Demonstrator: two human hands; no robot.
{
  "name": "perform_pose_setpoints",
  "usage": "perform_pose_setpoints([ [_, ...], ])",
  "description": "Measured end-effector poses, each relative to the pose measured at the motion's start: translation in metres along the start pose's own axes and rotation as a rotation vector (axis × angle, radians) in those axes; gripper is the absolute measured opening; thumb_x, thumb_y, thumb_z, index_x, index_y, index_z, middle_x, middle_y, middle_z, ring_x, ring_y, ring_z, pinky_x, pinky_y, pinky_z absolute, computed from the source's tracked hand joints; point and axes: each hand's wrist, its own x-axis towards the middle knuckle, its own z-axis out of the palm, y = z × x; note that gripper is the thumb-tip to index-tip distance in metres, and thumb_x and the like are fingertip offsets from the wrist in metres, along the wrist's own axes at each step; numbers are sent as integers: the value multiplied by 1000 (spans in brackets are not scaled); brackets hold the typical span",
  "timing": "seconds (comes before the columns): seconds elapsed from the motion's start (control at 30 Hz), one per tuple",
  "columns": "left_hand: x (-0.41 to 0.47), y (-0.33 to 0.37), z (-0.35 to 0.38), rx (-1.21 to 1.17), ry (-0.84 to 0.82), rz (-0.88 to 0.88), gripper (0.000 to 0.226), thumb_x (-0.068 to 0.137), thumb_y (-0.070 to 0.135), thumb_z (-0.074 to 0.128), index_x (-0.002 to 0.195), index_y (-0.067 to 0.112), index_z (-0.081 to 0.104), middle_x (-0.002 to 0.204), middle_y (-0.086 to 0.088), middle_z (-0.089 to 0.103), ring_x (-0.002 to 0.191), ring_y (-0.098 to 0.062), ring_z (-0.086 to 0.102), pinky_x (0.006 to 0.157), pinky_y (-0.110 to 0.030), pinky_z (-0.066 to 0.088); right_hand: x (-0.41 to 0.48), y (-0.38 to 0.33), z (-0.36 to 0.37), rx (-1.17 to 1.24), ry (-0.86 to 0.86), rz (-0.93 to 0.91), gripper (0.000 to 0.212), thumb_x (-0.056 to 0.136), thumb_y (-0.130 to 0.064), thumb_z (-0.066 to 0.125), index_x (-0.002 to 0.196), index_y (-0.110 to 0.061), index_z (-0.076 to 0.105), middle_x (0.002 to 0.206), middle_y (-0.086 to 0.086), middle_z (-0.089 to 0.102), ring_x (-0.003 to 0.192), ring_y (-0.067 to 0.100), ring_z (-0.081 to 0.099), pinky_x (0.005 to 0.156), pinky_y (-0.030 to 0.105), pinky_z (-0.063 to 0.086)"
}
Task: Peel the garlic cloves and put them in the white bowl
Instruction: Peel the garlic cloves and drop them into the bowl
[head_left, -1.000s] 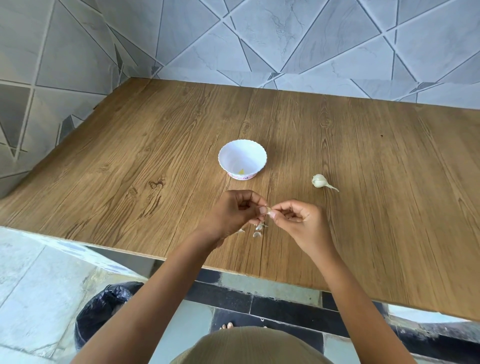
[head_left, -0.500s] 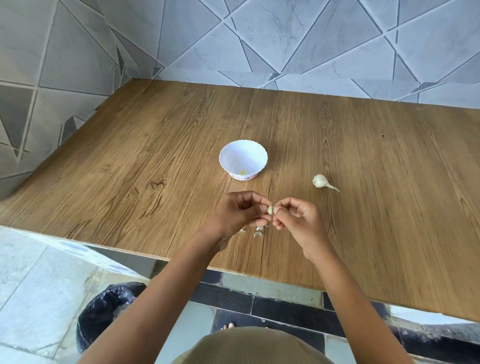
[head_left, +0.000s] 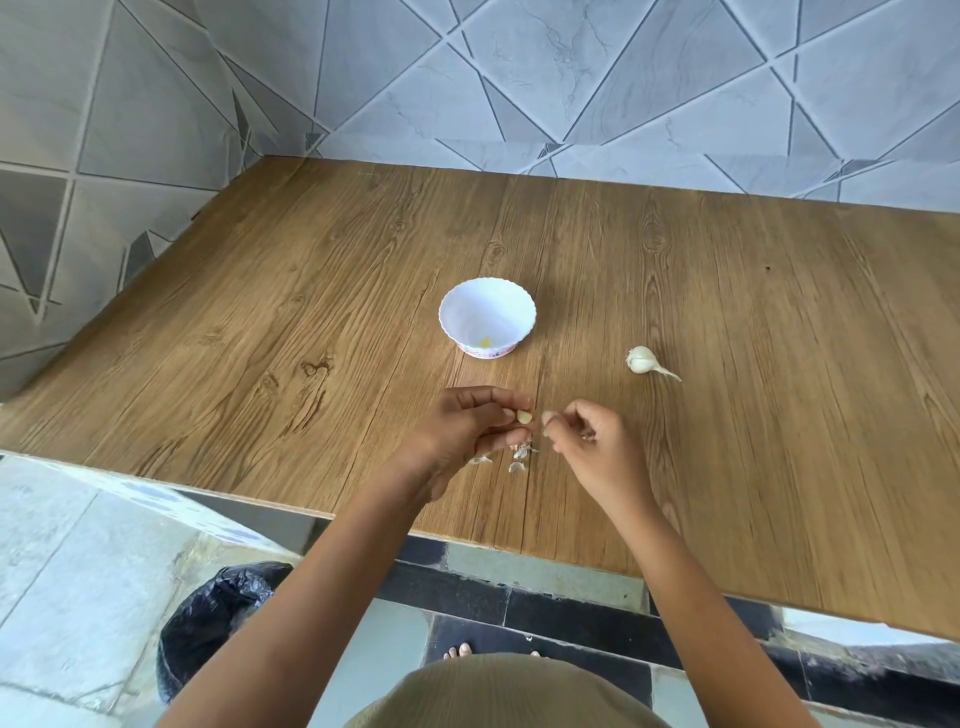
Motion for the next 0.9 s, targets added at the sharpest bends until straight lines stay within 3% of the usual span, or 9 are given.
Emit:
perform_pose_setpoints([
  [0.07,0,-2,-4,54,28,13,23,91,-10,47,95,1,67,92,-15,69,78,-14,68,74,-18,56,-2,2,2,-85,-22,-59,16,83,-17,68,69,-13,62,66,-4,66,58,19,61,55,31,46],
  [0.13,0,-5,-6,117,54,32,23,90,-10,50,94,3,68,88,-11,69,75,-11,68,73,-17,55,-4,-2,4,-98,-25,-122,8,78,-8,71,80,-13,66,82,-8,68,76,9,61,69,9,43],
  [0.2,-1,-7,-8,174,81,50,21,90,-9,51,95,4,68,86,-9,69,74,-9,67,71,-16,54,-3,-4,5,-73,-29,-143,12,78,-2,69,85,-11,67,87,-9,67,85,1,59,75,1,37],
  [0.3,-2,-7,-6,249,108,87,17,89,-9,54,99,-3,66,80,-8,65,63,-2,65,62,-11,49,-2,-5,8,-14,-69,-115,7,81,-9,69,86,-14,68,84,-17,66,85,1,61,75,10,44],
  [0.43,-3,-7,-6,246,117,97,14,88,-10,55,98,-6,64,77,-8,61,55,-1,62,56,-10,47,-2,-4,13,32,-92,-72,13,78,-18,75,89,-16,69,83,-13,68,82,7,62,72,21,49],
  [0.53,-3,-6,-8,188,106,73,10,86,-8,60,92,0,63,79,-11,63,58,-4,64,58,-13,50,-1,-5,16,84,-111,-39,13,78,-17,75,89,-14,69,83,-8,69,79,9,63,69,20,50],
  [0.63,-1,-6,-12,227,118,56,13,83,-4,66,90,6,60,81,-14,61,58,-8,63,56,-18,50,-2,-8,16,209,-121,12,19,77,-11,76,91,-19,66,83,-7,67,75,-1,60,67,11,45],
  [0.73,1,-6,-17,273,124,52,18,81,-2,69,91,9,58,83,-13,60,59,-12,63,54,-20,48,-2,-11,17,268,-139,32,25,78,-7,74,90,-26,63,83,-8,67,75,-4,59,67,15,46],
  [0.9,4,-7,-21,347,144,76,22,78,-2,72,88,11,57,75,-6,56,54,-12,55,53,-20,47,-1,-13,17,315,-128,82,24,80,-2,69,90,-22,62,84,-2,66,76,2,60,68,21,50],
])
